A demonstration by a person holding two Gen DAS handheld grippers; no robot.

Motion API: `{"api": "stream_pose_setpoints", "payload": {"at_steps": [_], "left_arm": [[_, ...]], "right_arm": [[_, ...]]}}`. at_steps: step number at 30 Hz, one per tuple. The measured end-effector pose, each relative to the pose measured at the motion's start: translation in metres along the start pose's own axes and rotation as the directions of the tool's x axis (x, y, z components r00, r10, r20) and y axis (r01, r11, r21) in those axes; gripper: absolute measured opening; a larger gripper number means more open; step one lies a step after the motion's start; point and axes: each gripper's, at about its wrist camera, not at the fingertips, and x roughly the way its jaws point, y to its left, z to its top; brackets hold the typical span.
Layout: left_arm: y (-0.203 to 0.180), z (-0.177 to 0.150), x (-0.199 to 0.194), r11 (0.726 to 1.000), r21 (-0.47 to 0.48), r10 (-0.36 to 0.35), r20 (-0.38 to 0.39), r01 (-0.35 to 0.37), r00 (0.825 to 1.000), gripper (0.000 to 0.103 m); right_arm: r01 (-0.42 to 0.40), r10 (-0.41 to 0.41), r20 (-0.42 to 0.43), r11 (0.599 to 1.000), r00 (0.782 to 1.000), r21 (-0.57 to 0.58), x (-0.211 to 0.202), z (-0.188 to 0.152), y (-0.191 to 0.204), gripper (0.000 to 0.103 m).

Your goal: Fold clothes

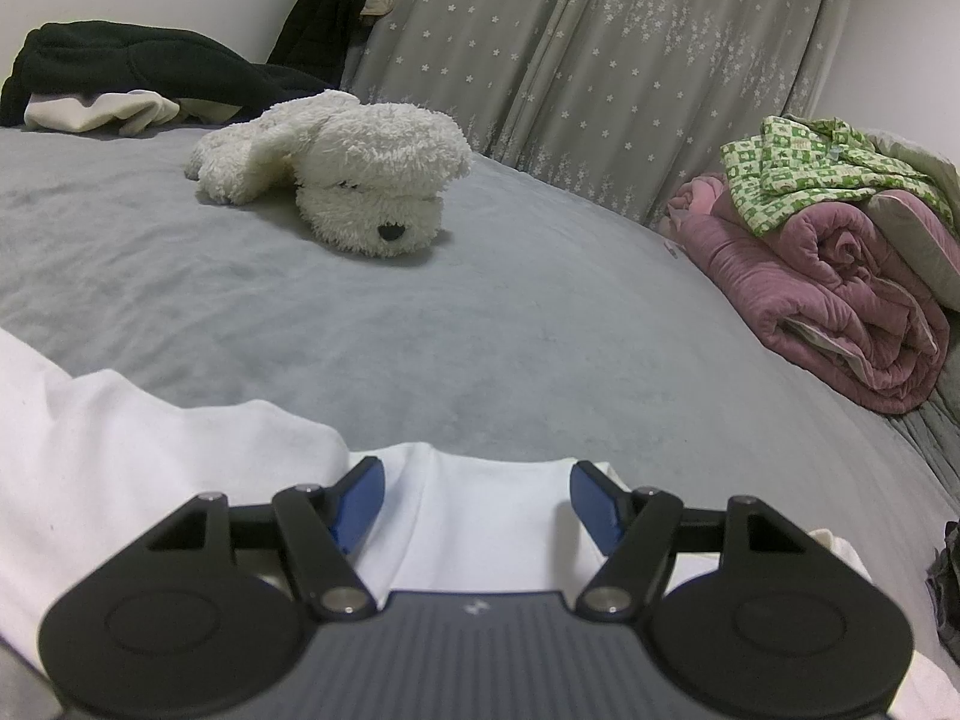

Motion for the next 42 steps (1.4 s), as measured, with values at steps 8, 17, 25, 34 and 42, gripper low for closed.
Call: {"api": "stream_pose_setpoints", "payload": {"at_steps": [8, 17, 25, 34, 42], "left_arm": [[0.000, 0.000, 0.000, 1.000, 0.000, 0.000, 0.000, 0.000, 1.000, 0.070], [0.000, 0.000, 0.000, 1.000, 0.006, 0.001, 0.000, -0.001, 1.000, 0.071], [-0.001, 0.000, 0.000, 1.000, 0.007, 0.002, 0.000, -0.002, 1.000, 0.071], [-0.002, -0.001, 0.000, 1.000, 0.010, 0.002, 0.000, -0.002, 1.000, 0.072], [-0.002, -0.001, 0.000, 1.000, 0.009, 0.001, 0.000, -0.001, 1.000, 0.072]], "right_arm": [[-0.065, 0.065, 0.030, 0.998, 0.997, -0.003, -0.009, 0.006, -0.008, 0.038], [-0.178, 0.177, 0.073, 0.984, 0.981, 0.001, 0.002, 0.036, -0.023, 0.037], [-0.241, 0.246, -0.007, 0.943, 0.969, -0.229, 0.008, 0.012, 0.020, 0.043], [-0.352, 0.339, -0.095, 0.914, 0.936, -0.202, 0.030, 0.021, 0.006, 0.047], [-0.309, 0.315, -0.016, 0.920, 0.949, -0.242, 0.009, 0.014, 0.019, 0.009]]}}
